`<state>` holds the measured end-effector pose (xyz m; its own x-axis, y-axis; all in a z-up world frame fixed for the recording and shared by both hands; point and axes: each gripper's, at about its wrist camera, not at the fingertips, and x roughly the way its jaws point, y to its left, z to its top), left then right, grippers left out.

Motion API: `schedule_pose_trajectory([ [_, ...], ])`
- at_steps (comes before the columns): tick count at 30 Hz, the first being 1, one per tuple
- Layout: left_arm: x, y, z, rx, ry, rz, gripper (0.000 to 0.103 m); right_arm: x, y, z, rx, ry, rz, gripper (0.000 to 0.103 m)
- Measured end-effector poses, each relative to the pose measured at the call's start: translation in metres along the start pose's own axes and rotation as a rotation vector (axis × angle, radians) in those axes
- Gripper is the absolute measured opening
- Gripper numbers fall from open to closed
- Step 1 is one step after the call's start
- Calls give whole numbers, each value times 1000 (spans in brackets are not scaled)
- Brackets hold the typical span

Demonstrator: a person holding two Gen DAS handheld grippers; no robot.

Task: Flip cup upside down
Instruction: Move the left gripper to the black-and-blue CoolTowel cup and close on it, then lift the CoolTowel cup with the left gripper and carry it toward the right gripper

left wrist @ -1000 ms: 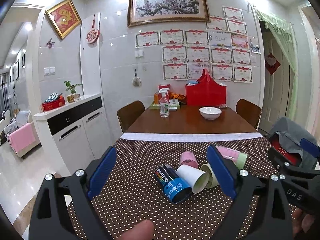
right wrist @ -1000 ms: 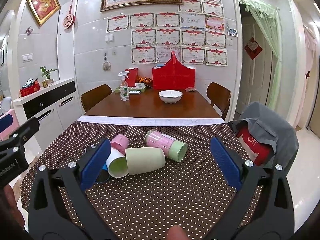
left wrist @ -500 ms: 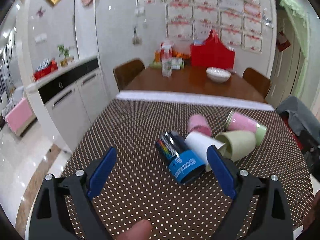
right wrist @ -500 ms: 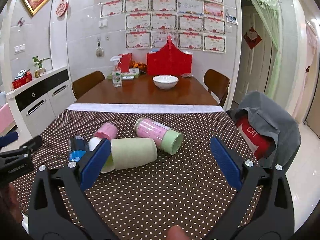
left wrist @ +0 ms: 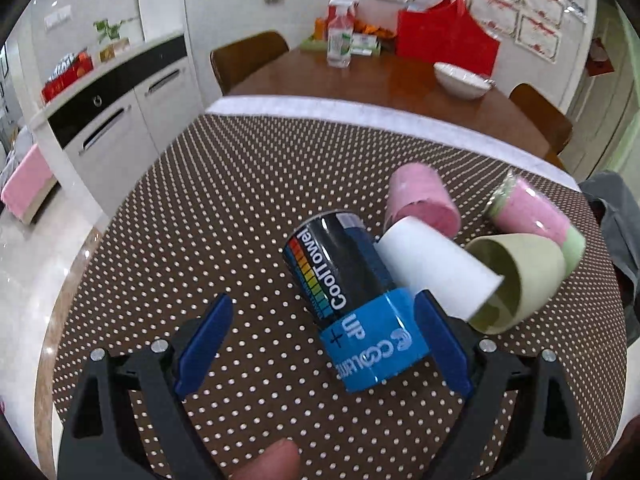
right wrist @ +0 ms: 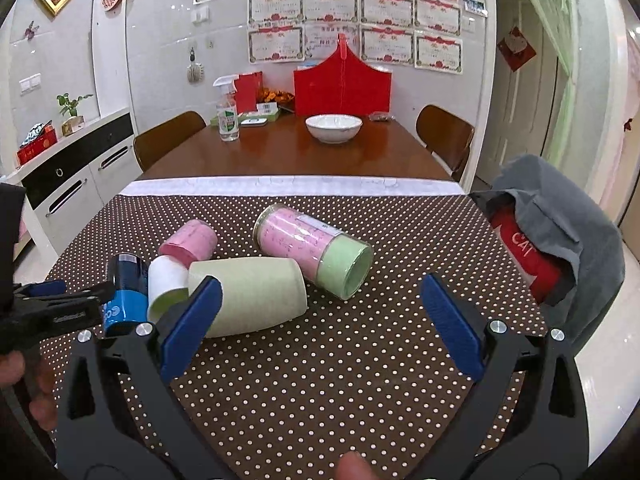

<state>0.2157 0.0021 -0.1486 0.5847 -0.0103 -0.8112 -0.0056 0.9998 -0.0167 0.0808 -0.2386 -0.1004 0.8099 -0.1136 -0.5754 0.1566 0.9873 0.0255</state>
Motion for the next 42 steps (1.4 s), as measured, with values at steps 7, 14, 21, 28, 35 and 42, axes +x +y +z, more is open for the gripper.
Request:
schedule_pose_trajectory([
  [7, 30, -7, 10, -13, 41, -1, 90, 22, 0, -2, -2, 39, 19, 97],
  [14, 56, -7, 22, -15, 77, -11, 90, 35, 0, -6, 0, 64, 20, 97],
  [21, 73, -4, 23, 40, 107, -55, 69, 42, 1, -10, 2, 87, 24, 97],
  [28, 72, 3, 21, 76, 105, -79, 68, 33, 2, -12, 3, 78, 21, 97],
  [35, 49, 20, -3, 56, 94, -107, 68, 22, 2, -15, 6, 74, 18, 97],
  [42, 10, 15, -28, 65, 64, -165, 68, 11, 0, -18, 18, 68, 18, 97],
])
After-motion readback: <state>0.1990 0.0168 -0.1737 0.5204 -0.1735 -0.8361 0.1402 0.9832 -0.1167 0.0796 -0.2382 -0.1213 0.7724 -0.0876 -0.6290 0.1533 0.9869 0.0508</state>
